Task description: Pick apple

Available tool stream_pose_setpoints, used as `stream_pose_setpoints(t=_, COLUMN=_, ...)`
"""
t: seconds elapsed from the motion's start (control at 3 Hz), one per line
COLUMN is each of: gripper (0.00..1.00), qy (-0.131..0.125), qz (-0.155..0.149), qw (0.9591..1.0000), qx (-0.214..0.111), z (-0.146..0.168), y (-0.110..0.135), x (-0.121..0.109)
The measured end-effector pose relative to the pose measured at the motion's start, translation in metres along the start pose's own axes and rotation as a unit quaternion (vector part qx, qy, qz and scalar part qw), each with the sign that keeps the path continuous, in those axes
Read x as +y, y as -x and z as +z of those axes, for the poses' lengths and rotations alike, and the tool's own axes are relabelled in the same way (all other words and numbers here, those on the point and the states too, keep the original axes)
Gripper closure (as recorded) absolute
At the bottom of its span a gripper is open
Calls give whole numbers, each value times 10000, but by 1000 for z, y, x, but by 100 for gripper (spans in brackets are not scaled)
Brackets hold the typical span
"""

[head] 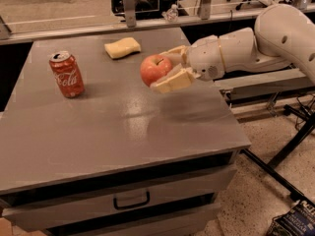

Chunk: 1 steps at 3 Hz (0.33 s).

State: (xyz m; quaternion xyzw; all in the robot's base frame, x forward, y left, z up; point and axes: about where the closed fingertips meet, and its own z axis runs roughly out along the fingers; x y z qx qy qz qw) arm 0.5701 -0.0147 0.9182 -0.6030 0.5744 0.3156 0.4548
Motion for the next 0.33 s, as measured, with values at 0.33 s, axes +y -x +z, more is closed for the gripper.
stream_pose_setpoints(t=0.33, gripper=100, qy=0, qz=0, qw=10000, qx=0, z=0, y=0, x=0)
